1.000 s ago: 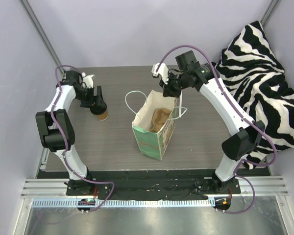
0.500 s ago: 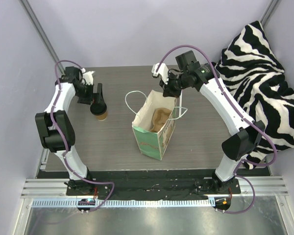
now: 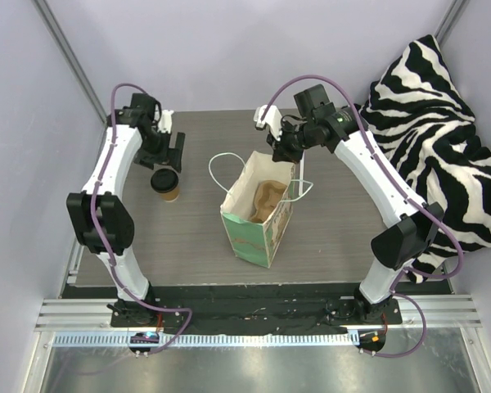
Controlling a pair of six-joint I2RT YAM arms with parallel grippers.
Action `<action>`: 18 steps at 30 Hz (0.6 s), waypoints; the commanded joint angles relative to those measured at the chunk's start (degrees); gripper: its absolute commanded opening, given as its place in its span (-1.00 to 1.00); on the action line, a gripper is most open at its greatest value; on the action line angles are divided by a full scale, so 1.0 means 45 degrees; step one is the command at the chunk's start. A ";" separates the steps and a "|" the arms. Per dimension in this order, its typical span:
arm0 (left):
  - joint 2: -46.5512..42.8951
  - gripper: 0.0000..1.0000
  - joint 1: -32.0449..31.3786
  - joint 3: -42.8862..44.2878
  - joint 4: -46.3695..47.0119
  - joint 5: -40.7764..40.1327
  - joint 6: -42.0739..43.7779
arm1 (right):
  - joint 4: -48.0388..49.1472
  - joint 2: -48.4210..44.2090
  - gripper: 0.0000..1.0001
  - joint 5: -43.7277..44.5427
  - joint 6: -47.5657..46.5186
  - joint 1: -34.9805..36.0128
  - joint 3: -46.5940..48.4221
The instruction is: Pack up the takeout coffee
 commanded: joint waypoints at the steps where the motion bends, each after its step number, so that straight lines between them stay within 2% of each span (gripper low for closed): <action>1: 0.0073 0.86 -0.0487 0.0472 -0.1394 -0.2267 -0.1118 | 0.0221 -0.0877 -0.98 -0.0229 0.0006 -0.0024 -0.0021; 5: 0.0325 0.84 -0.0763 0.0803 -0.1490 -0.2566 -0.1255 | 0.0182 -0.0877 -0.98 -0.0287 0.0006 -0.0024 -0.0021; 12: 0.0989 0.93 -0.0763 0.0940 -0.1665 -0.2547 -0.1372 | 0.0045 -0.0936 -0.98 -0.0248 0.0064 -0.0024 0.0018; 18: 0.1615 0.86 -0.0743 0.1643 -0.1802 -0.2431 -0.1391 | 0.0026 -0.0877 -0.99 -0.0190 0.0143 -0.0004 0.0096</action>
